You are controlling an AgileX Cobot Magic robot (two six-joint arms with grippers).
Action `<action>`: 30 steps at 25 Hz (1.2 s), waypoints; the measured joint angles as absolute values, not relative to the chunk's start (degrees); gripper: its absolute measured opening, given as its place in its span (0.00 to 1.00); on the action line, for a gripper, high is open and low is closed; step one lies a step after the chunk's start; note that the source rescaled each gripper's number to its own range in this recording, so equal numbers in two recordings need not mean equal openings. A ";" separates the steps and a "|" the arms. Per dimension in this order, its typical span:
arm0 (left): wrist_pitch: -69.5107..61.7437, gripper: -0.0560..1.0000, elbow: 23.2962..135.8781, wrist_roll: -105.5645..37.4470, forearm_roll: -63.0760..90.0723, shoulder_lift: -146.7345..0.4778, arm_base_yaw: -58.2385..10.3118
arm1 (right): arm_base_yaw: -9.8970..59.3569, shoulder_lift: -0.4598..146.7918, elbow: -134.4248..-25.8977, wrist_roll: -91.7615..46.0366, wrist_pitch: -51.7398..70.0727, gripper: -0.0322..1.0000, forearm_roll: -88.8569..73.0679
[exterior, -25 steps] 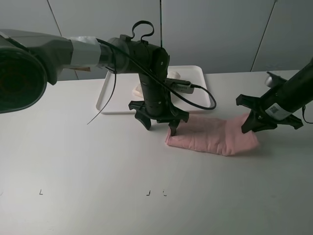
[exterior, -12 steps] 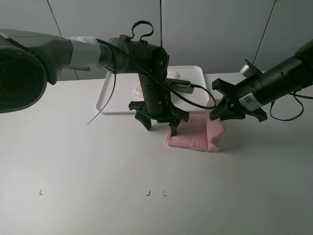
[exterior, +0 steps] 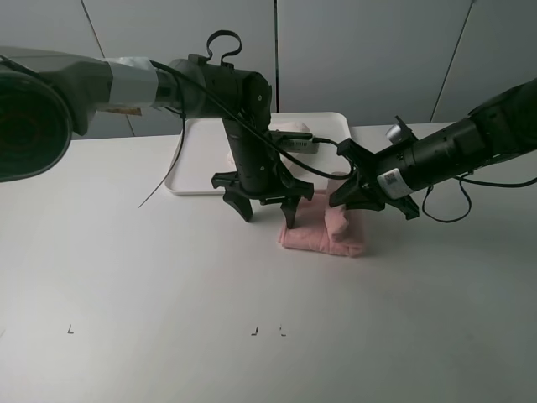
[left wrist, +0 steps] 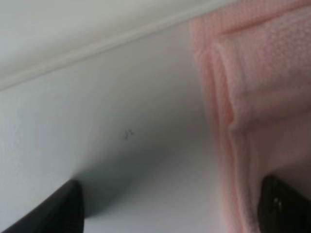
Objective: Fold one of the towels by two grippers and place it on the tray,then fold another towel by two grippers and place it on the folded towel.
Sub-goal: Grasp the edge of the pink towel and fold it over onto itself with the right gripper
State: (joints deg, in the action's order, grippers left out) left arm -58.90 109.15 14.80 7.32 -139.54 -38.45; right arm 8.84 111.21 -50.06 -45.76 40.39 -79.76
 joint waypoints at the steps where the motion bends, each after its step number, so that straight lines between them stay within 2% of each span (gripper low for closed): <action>1: -59.05 0.93 109.15 14.65 7.32 -139.54 -38.39 | 8.98 112.19 -50.06 -47.35 40.39 0.05 -81.83; 12: -59.83 0.93 109.69 12.38 7.66 -139.65 -37.96 | 8.98 116.52 -50.06 -52.47 40.59 0.05 -87.38; 24: -63.58 0.93 121.01 9.18 11.83 -140.20 -34.81 | 9.02 116.52 -50.06 -54.82 40.65 0.06 -87.75; 27: -63.69 0.93 122.94 8.81 13.45 -140.20 -34.31 | 9.02 116.54 -50.06 -57.41 42.92 0.20 -89.91; 30: -64.01 0.93 124.37 7.71 14.75 -140.20 -33.65 | 9.02 116.54 -50.06 -60.01 45.32 0.49 -94.22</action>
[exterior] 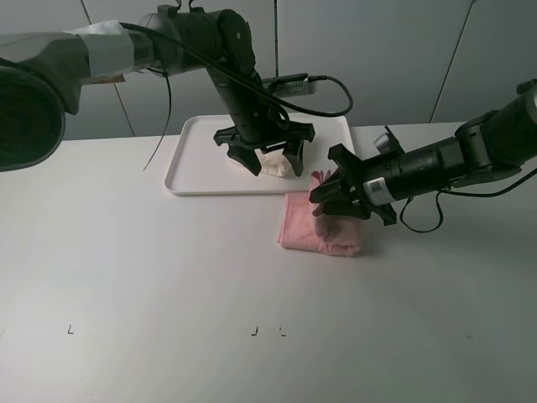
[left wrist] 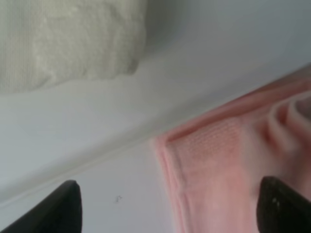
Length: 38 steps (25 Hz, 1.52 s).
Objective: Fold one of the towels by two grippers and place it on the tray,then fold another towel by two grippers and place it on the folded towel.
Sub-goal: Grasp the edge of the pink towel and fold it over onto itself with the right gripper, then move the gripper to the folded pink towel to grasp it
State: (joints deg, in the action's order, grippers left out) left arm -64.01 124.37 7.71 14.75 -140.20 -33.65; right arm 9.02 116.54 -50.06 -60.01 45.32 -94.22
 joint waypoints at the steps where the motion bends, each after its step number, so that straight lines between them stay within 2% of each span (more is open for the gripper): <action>1: -64.06 0.93 124.53 7.44 15.29 -140.20 -33.24 | 9.02 116.54 -50.06 -60.68 46.28 0.53 -95.64; 9: -64.16 0.93 124.74 4.74 19.66 -140.20 -30.33 | 7.92 116.54 -50.06 -62.59 50.14 0.55 -98.14; 13: -64.30 0.93 124.74 4.37 19.89 -140.20 -29.58 | 3.10 115.45 -50.06 -62.19 50.14 0.55 -95.39; 18: -64.45 0.93 124.74 3.44 21.00 -140.20 -29.58 | -2.88 114.82 -50.06 -58.02 48.24 0.60 -87.34; 26: -64.45 0.93 124.74 3.10 21.27 -140.20 -29.58 | -3.09 114.82 -50.06 -56.58 44.67 0.60 -81.54; 38: -64.13 0.93 124.74 3.10 22.21 -140.20 -29.58 | 1.96 114.82 -50.06 -56.11 38.25 0.59 -81.50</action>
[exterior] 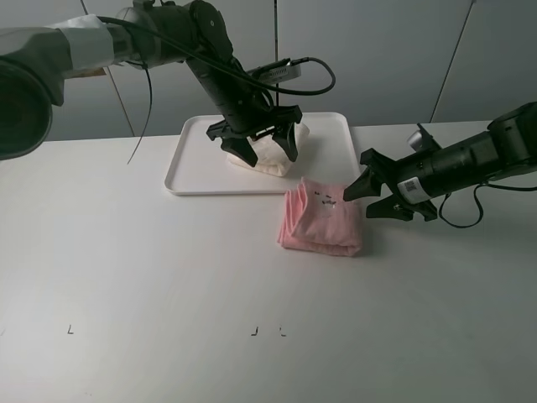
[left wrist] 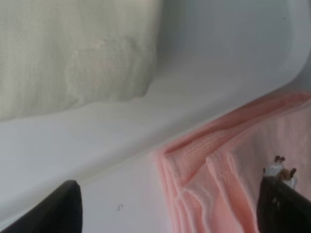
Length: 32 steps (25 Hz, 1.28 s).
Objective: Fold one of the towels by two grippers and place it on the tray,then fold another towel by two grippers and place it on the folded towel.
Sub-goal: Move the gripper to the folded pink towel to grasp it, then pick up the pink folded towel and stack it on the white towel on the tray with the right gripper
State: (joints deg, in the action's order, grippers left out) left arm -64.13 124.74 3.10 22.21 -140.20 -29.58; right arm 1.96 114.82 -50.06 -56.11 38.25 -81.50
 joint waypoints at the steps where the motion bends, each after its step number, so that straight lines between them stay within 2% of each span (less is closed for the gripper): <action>1: -64.13 0.93 124.74 3.10 22.21 -140.20 -29.58 | 1.96 114.82 -50.06 -55.68 37.88 0.59 -81.50; 14: -64.24 0.93 124.74 2.78 22.65 -140.20 -29.58 | 2.81 118.23 -50.06 -53.14 39.06 0.58 -82.28; 16: -64.24 0.93 124.74 2.78 22.65 -140.20 -29.58 | 3.00 118.37 -50.06 -53.62 39.06 0.53 -82.42; 19: -64.13 0.93 124.74 2.78 22.77 -140.20 -29.58 | 4.18 118.37 -50.06 -55.23 38.62 0.36 -82.79; 20: -64.13 0.93 124.74 2.78 22.77 -140.20 -29.58 | 4.56 118.37 -50.06 -55.88 38.62 0.30 -82.89; 22: -64.13 0.93 124.74 2.13 22.77 -140.20 -29.68 | 5.28 118.37 -50.06 -57.60 39.33 0.10 -83.05; 32: -65.00 0.93 121.61 -0.67 19.31 -139.20 -29.68 | 5.31 117.95 -50.06 -59.79 43.26 0.09 -83.07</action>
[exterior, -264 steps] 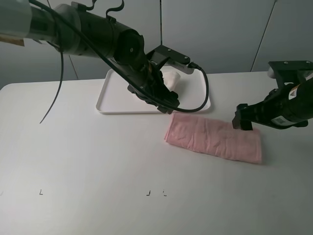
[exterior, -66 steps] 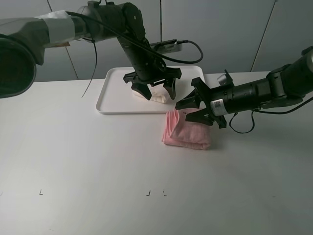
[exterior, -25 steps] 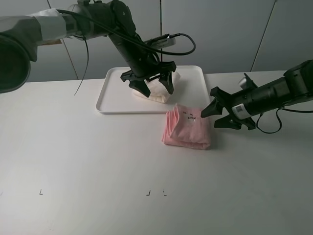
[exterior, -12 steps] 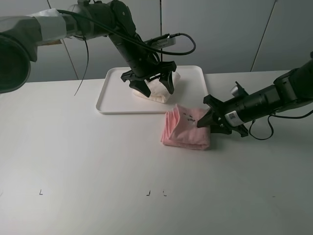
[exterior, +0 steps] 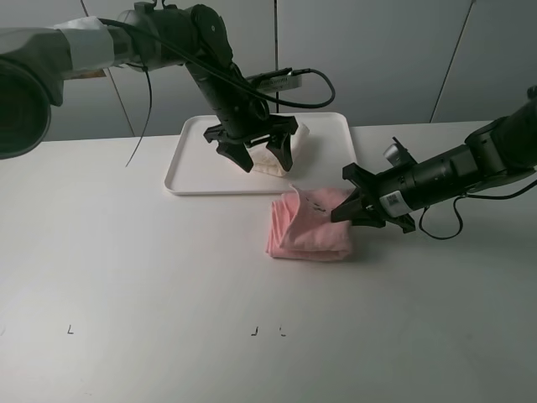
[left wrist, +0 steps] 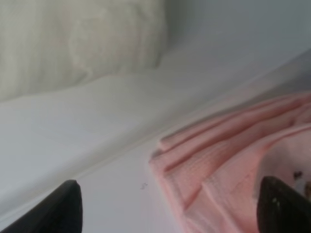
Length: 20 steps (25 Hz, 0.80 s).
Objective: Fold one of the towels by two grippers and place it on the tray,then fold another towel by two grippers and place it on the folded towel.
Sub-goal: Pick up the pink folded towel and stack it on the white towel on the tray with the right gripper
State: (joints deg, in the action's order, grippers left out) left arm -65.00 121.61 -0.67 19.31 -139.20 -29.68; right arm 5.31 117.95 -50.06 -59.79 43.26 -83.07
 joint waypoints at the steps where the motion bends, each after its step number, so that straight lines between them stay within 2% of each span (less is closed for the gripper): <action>1: -63.70 0.93 119.54 -0.55 18.48 -138.26 -29.68 | 5.31 117.61 -50.06 -59.79 43.26 0.09 -83.07; 5: -55.25 0.93 106.56 -0.58 17.26 -130.24 -29.68 | 5.31 116.54 -50.67 -59.93 44.64 0.09 -83.07; 13: -31.41 0.93 68.70 -3.40 16.56 -107.40 -28.98 | 5.31 116.44 -55.33 -54.68 47.87 0.09 -78.27; 16: -25.72 0.93 60.60 -4.18 15.69 -101.00 -28.62 | 5.31 116.44 -57.87 -51.64 50.05 0.09 -76.43; 20: -23.84 0.93 56.13 -4.54 14.94 -95.30 -28.62 | 5.31 116.44 -63.46 -46.63 53.93 0.09 -75.37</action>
State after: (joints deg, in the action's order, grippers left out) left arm -23.84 56.13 -4.54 14.94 -95.30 -28.62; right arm 5.31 116.44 -63.46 -46.63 53.93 -75.37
